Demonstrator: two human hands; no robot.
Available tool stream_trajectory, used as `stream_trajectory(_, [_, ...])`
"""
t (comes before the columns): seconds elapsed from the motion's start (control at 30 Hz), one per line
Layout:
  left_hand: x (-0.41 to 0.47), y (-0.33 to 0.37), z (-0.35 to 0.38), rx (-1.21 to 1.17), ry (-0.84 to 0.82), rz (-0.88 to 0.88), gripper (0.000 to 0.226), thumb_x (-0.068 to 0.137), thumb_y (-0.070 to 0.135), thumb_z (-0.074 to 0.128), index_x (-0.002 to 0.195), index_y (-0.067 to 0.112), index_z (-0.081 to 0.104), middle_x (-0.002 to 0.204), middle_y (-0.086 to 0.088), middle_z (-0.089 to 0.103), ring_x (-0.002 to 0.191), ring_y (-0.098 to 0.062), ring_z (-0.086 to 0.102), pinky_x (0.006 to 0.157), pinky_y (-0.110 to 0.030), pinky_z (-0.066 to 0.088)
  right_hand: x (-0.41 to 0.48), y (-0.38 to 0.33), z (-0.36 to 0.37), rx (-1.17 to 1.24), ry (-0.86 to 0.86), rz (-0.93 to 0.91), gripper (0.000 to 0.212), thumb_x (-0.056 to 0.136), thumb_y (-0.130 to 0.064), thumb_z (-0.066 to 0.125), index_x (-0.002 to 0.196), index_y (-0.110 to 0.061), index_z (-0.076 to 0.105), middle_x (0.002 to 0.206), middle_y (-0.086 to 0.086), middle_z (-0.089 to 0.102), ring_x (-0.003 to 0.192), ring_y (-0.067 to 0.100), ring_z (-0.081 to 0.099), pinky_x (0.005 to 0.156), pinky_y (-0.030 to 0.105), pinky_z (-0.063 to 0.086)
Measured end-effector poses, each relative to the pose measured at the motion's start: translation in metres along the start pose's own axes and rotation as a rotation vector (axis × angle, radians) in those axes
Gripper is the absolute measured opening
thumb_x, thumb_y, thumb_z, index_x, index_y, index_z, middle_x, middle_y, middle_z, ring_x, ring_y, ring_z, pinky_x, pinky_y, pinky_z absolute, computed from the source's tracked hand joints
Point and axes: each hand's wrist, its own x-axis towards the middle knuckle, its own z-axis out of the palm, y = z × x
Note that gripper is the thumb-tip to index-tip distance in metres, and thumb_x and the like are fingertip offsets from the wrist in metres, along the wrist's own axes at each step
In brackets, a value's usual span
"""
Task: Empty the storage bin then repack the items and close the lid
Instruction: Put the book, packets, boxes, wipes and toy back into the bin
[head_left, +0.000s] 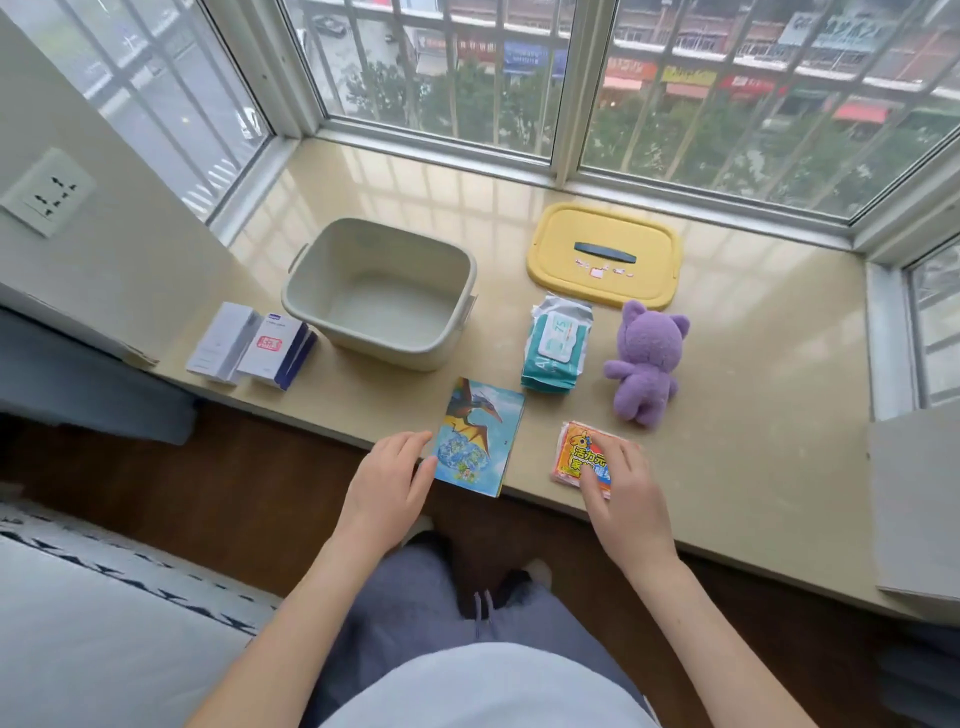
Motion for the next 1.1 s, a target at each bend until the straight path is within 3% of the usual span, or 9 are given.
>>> stream_trajectory(0.1, [0.016, -0.025, -0.001, -0.003, -0.02, 0.006, 0.036, 0.101, 0.022, 0.05, 0.131, 0.003, 0.058, 0.124, -0.008, 0.063, 0.117, -0.025, 0.055, 0.099, -0.036, 0.044, 0.009, -0.01, 0.016, 0.034, 0.059, 0.031, 0.035, 0.091, -0.008, 0.062, 0.126, -0.002, 0.06, 0.117, 0.015, 0.062, 0.106, 0.034, 0.058, 0.089, 0.046, 0.049])
stream_trajectory(0.3, [0.059, -0.083, 0.007, -0.028, -0.191, 0.062, 0.044, 0.102, 0.029, 0.047, 0.142, 0.011, 0.047, 0.137, -0.001, 0.054, 0.126, -0.017, 0.048, 0.103, -0.03, 0.039, 0.013, -0.021, 0.077, 0.07, 0.144, 0.244, 0.034, 0.094, -0.009, 0.058, 0.128, -0.003, 0.057, 0.111, 0.009, 0.064, 0.097, 0.027, 0.06, 0.081, 0.034, 0.046])
stream_trajectory(0.4, [0.077, -0.113, 0.021, -0.029, -0.28, 0.099, 0.051, 0.1, 0.03, 0.05, 0.146, 0.013, 0.041, 0.141, 0.0, 0.05, 0.13, -0.016, 0.044, 0.104, -0.028, 0.037, 0.01, -0.02, 0.117, 0.142, 0.113, 0.38, 0.035, 0.096, -0.014, 0.055, 0.132, -0.012, 0.053, 0.109, -0.001, 0.062, 0.098, 0.02, 0.059, 0.082, 0.033, 0.047])
stream_trajectory(0.57, [0.1, -0.148, 0.066, -0.063, -0.368, 0.135, 0.057, 0.097, 0.029, 0.056, 0.148, 0.013, 0.037, 0.147, -0.002, 0.044, 0.134, -0.017, 0.04, 0.107, -0.027, 0.034, 0.007, -0.003, 0.188, 0.272, -0.048, 0.6, 0.049, 0.097, -0.03, 0.054, 0.143, -0.036, 0.038, 0.112, -0.001, 0.057, 0.102, 0.017, 0.055, 0.085, 0.032, 0.046])
stream_trajectory(0.77, [0.123, -0.175, 0.131, -0.059, -0.381, 0.13, 0.06, 0.093, 0.029, 0.062, 0.146, 0.013, 0.039, 0.146, -0.005, 0.044, 0.134, -0.019, 0.037, 0.108, -0.029, 0.031, 0.014, 0.029, 0.25, 0.423, -0.151, 0.755, 0.057, 0.095, -0.042, 0.054, 0.141, -0.06, 0.024, 0.115, -0.002, 0.056, 0.108, 0.014, 0.053, 0.086, 0.032, 0.044])
stream_trajectory(0.93, [0.14, -0.184, 0.179, -0.036, -0.342, 0.153, 0.056, 0.089, 0.027, 0.065, 0.139, 0.011, 0.046, 0.13, -0.009, 0.053, 0.12, -0.025, 0.042, 0.101, -0.032, 0.034, 0.023, 0.053, 0.279, 0.49, -0.095, 0.798, 0.054, 0.093, -0.042, 0.057, 0.138, -0.056, 0.031, 0.09, -0.006, 0.066, 0.087, 0.004, 0.061, 0.064, 0.011, 0.039])
stream_trajectory(1.1, [0.145, -0.184, 0.196, -0.016, -0.359, 0.134, 0.057, 0.087, 0.023, 0.068, 0.138, 0.008, 0.048, 0.123, -0.01, 0.054, 0.113, -0.029, 0.045, 0.097, -0.037, 0.038, 0.027, 0.052, 0.291, 0.475, -0.084, 0.811, 0.051, 0.091, -0.038, 0.059, 0.138, -0.045, 0.039, 0.079, -0.004, 0.066, 0.078, 0.007, 0.062, 0.062, 0.019, 0.044])
